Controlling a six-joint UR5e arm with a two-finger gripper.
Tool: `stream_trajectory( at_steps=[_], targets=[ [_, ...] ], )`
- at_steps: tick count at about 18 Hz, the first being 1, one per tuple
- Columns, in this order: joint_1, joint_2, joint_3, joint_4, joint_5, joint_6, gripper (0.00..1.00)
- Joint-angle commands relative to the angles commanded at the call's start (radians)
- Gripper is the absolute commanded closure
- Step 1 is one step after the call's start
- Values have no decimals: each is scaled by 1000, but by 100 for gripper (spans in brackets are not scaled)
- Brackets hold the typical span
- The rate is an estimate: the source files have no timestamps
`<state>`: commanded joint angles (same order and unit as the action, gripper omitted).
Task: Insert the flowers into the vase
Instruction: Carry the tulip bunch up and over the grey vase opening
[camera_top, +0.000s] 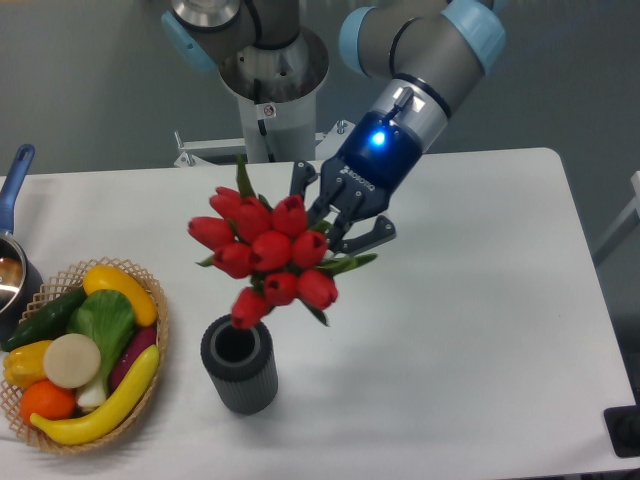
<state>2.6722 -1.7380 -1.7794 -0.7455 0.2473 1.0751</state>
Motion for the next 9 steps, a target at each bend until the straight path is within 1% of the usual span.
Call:
stream_trajectory(
  at_steps=[2, 4, 6, 9],
  targets=[
    [-9, -3, -8, 2, -48, 58, 70],
    [-11, -17, -15, 2, -101, 83, 70],
    [-26, -18, -18, 2, -111, 100, 71],
    [-43, -34, -15, 2, -163, 135, 71]
  ],
)
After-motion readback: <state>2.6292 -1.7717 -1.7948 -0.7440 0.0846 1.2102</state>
